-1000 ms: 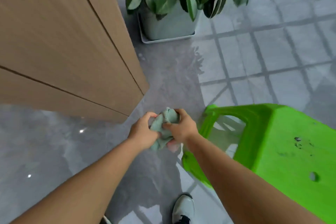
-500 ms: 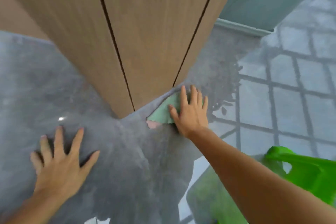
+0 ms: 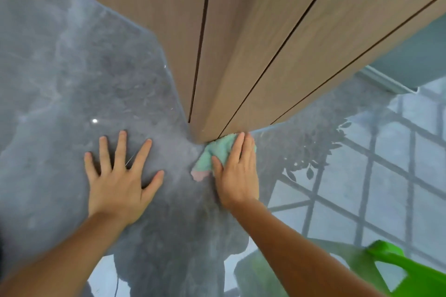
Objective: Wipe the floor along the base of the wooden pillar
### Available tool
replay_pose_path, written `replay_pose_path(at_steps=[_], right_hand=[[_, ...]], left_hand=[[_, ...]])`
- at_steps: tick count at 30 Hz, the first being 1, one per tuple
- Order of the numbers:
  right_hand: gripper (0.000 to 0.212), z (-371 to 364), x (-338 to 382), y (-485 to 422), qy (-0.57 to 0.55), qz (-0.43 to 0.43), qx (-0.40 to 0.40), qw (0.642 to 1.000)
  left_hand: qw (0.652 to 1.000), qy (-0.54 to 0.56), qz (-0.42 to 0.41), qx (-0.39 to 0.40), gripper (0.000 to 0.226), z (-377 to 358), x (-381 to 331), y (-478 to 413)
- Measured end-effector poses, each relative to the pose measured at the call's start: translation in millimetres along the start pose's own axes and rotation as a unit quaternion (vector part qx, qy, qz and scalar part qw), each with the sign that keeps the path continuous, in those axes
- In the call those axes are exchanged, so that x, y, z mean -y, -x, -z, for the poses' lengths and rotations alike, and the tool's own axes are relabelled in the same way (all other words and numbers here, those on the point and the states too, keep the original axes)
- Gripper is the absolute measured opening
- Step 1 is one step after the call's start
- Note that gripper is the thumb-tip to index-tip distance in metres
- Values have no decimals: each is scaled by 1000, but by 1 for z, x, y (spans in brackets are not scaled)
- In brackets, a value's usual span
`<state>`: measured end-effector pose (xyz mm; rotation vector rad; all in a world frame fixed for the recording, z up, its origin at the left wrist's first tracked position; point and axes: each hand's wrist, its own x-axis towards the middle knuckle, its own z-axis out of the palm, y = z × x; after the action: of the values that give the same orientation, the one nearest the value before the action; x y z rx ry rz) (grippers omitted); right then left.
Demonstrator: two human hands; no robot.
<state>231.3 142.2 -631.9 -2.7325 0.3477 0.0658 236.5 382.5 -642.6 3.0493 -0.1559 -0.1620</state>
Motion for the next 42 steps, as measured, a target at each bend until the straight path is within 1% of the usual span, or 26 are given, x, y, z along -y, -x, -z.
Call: replay_pose_path(at_steps=[1, 2, 3, 4, 5, 6, 8, 11, 13, 16, 17, 18, 21, 24, 26, 27, 29, 31, 32, 33, 35, 39, 42], right_hand=[[80, 11, -24, -9, 8, 6, -3, 1000], [77, 22, -50, -20, 16, -15, -17, 1000], [74, 34, -74, -32, 22, -65, -37, 997], [72, 45, -96, -47, 21, -133, -59, 989], [71, 57, -112, -61, 18, -194, -70, 978], [72, 66, -119, -74, 15, -234, -68, 970], [78, 68, -108, -85, 15, -251, -62, 966], [78, 36, -43, -55, -16, -238, -62, 969], [80, 5, 12, -10, -49, -211, -40, 975], [80, -29, 70, 47, -69, -93, 1, 993], [79, -33, 78, 56, -67, -59, 14, 996], [79, -32, 80, 59, -65, -45, 31, 996], [77, -11, 61, 50, -72, -36, 67, 994], [75, 17, 32, 41, -83, -12, 40, 996], [76, 33, 19, 36, -107, -17, -10, 994], [76, 38, 16, 34, -109, -4, -32, 994], [71, 40, 16, 29, -85, 75, -35, 993], [70, 30, 22, 27, -35, 175, 11, 984], [74, 22, 27, 28, -8, 202, 40, 978], [78, 13, 32, 29, 19, 212, 62, 975], [82, -3, 42, 35, 66, 206, 80, 973], [80, -18, 46, 37, 141, 194, 91, 967], [78, -19, 34, 32, 163, 208, 92, 960]], left_hand=[[1000, 2, -2, -3, 79, 0, 0, -1], [1000, 4, -2, -7, 79, -1, 1, -1], [1000, 6, 0, -10, 79, -3, 1, 0], [1000, 7, 2, -11, 78, -4, 1, 1], [1000, 9, 1, -16, 78, -6, 1, 1], [1000, 12, -1, -22, 78, -6, 0, 1], [999, 15, -3, -30, 77, -4, -1, -1], [999, 23, 4, -35, 77, 0, -1, -1], [999, 24, 10, -26, 78, 1, -2, -2], [999, 26, 17, -20, 79, 3, -1, -3], [999, 29, 18, -17, 79, 4, -1, -3], [999, 30, 18, -15, 79, 5, -1, -2], [999, 30, 19, -14, 79, 6, 0, -2], [999, 26, 18, -11, 78, 5, 2, -2], [1000, 21, 19, -7, 77, 4, 3, -2], [1000, 20, 19, -7, 77, 3, 4, -3], [1000, 21, 17, -10, 77, 1, 6, -3], [999, 24, 16, -14, 77, 1, 7, -3], [999, 26, 17, -14, 77, 1, 7, -3], [999, 28, 17, -12, 77, 0, 6, -4], [999, 31, 18, -10, 77, 0, 7, -4], [999, 27, 19, -10, 77, -1, 7, -5], [999, 29, 19, -15, 77, -1, 7, -4]])
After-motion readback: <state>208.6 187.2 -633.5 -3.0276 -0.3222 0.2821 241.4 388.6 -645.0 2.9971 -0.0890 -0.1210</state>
